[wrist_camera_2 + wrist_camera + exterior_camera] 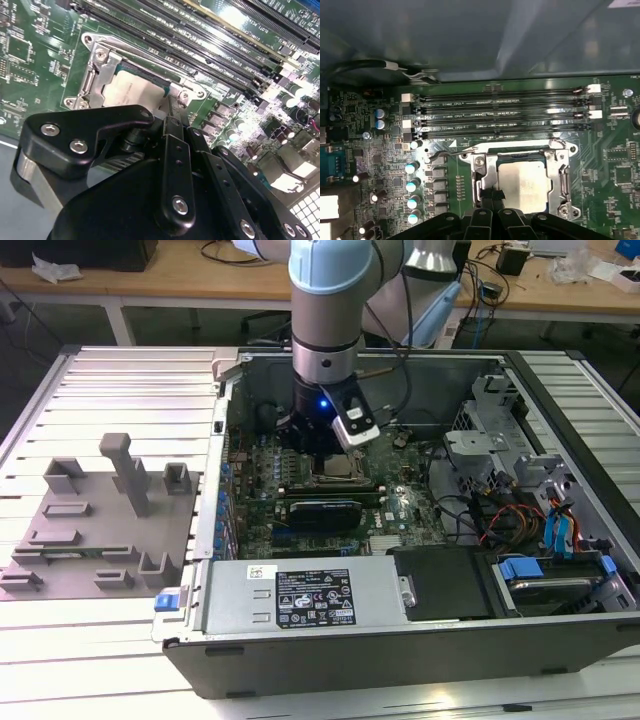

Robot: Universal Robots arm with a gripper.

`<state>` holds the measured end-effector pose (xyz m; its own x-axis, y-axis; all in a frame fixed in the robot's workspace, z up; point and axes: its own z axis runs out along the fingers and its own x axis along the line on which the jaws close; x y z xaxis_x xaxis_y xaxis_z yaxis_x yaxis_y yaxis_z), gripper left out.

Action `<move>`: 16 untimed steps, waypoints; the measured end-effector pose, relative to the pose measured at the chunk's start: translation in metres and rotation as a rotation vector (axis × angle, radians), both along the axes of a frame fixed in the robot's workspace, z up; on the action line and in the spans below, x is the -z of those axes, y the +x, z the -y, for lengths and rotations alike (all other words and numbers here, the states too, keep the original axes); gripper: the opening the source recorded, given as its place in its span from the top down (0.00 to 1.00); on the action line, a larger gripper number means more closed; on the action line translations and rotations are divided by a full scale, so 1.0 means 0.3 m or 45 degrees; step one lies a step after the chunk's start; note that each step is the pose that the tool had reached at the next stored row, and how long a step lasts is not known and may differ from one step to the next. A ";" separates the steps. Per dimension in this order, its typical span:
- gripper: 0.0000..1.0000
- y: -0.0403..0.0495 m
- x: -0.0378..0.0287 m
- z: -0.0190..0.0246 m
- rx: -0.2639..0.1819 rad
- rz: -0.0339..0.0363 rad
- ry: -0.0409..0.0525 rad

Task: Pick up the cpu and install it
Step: 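Close the cpu cover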

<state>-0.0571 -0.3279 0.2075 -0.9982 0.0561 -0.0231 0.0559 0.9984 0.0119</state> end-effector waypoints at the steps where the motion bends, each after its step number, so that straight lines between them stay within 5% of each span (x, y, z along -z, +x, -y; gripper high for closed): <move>1: 0.89 -0.002 0.004 0.000 -0.002 0.0000 0.000; 16: 0.89 -0.008 0.020 0.003 -0.009 -0.0001 0.000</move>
<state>-0.0593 -0.3289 0.2015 -0.9985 0.0490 -0.0230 0.0487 0.9987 0.0118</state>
